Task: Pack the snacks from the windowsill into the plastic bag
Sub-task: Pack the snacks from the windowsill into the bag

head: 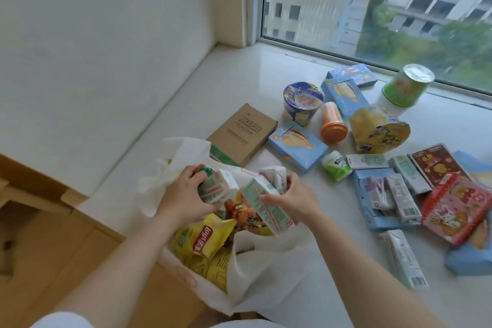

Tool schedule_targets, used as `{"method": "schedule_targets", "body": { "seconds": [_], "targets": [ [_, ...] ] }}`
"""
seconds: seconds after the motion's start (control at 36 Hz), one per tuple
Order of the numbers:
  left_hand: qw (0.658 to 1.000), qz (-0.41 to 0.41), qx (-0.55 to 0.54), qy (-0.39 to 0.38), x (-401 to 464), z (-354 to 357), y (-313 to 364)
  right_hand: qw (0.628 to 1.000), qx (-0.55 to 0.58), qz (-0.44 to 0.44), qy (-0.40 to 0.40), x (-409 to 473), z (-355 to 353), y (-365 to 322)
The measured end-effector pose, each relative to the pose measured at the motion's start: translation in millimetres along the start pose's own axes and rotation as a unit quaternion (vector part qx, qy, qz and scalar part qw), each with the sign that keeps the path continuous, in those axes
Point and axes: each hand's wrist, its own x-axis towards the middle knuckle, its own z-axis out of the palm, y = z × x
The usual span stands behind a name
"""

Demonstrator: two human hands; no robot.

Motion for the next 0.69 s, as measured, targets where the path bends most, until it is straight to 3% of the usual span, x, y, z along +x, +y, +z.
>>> {"method": "schedule_targets", "body": {
  "seconds": [0.11,0.22,0.39,0.5,0.58,0.69],
  "targets": [
    [0.991,0.044,0.070,-0.109,18,-3,-12,0.998,0.028,0.048,-0.008,15,7,-6],
    [0.964,0.116,0.138,-0.197,35,2,-6,0.990,0.087,0.100,0.036,25,1,-9],
    [0.947,0.199,0.150,-0.200,57,12,17,0.955,0.210,0.128,0.166,30,-15,-6],
    [0.946,0.239,0.161,-0.149,71,24,39,0.904,0.359,0.089,0.212,31,-40,-8],
    [0.942,0.260,0.182,-0.106,84,41,51,0.888,0.396,0.062,0.225,28,-58,-14],
    [0.911,0.231,0.280,-0.195,98,64,49,0.894,0.372,0.064,0.244,26,-64,-15]
  ]
}}
